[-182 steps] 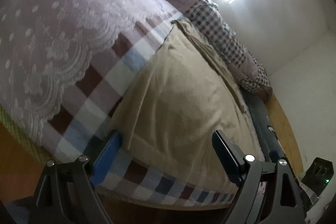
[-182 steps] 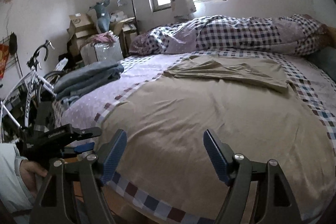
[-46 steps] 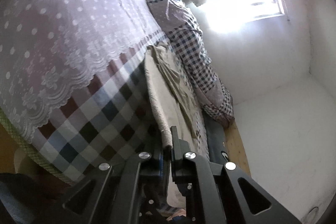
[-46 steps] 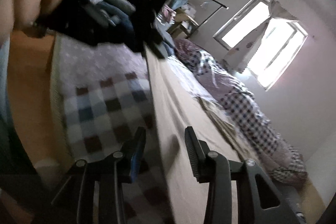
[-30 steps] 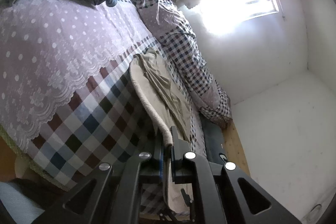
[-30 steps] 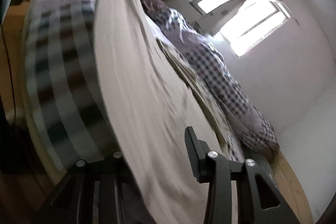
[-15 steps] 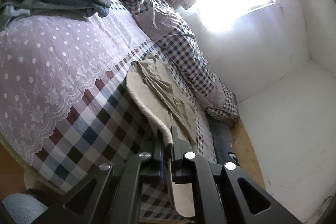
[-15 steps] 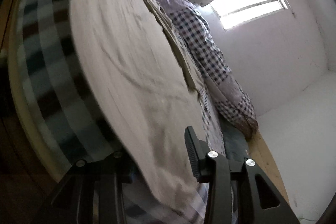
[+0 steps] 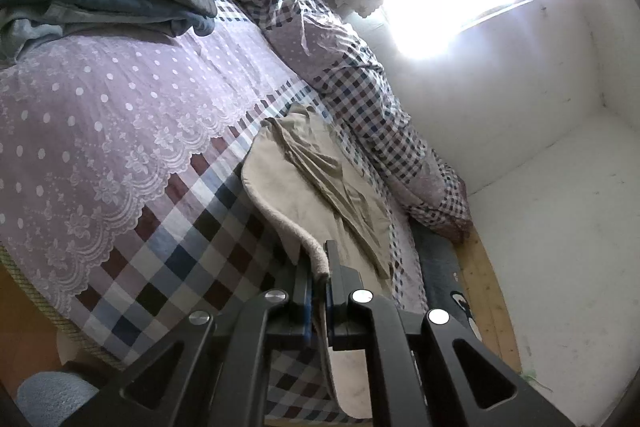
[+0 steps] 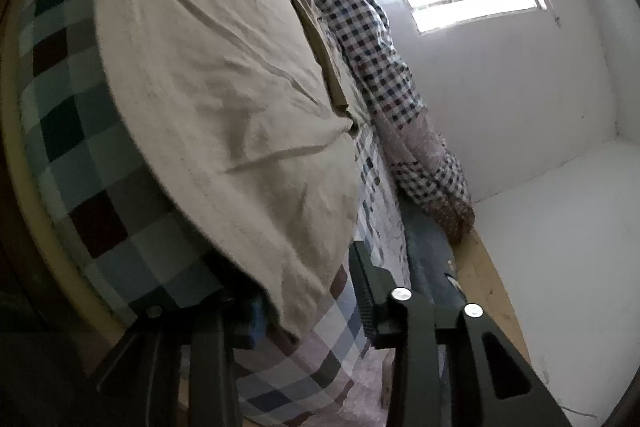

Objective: Fold clothes

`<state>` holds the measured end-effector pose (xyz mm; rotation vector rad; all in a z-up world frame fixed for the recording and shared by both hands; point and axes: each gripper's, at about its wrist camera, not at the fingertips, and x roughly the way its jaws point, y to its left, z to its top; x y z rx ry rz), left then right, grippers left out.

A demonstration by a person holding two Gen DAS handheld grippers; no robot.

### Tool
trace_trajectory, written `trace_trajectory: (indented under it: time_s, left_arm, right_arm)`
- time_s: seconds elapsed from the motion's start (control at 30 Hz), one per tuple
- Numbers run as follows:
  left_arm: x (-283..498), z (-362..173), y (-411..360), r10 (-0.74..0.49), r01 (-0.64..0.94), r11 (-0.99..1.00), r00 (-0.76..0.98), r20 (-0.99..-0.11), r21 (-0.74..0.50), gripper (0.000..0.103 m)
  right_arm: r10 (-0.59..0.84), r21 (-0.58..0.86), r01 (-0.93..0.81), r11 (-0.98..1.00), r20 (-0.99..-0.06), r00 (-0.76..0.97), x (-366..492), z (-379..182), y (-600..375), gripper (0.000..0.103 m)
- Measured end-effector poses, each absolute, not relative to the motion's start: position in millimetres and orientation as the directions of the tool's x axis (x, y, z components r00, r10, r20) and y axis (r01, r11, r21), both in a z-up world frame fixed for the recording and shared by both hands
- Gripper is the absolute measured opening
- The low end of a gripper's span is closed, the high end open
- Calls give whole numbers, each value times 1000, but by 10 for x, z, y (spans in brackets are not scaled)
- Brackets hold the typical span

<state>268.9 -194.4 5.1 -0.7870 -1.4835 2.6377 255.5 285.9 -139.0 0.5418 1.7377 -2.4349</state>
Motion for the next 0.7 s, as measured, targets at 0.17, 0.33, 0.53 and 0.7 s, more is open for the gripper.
trace_trajectory:
  time_s: [0.17, 0.33, 0.53, 0.7]
  left_arm:
    - [2703, 20, -1978, 241, 238, -545, -874, -422, -804, 3]
    - [2751, 60, -1992, 237, 237, -547, -876, -420, -803, 3]
    - [2827, 209, -1994, 229, 218, -556, -887, -400, -802, 3]
    - [2906, 410, -1986, 230, 186, -563, -900, -369, -805, 3]
  right_arm:
    - [128, -887, 293, -356, -357, -925, 2530, -1333, 2882, 1]
    - [103, -856, 325, -401, -395, -913, 2587, -1102, 2920, 0]
    - [111, -832, 288, -474, -381, -918, 2605, -500, 3099, 0]
    - [92, -823, 239, -515, -331, -939, 2617, 98, 3106, 0]
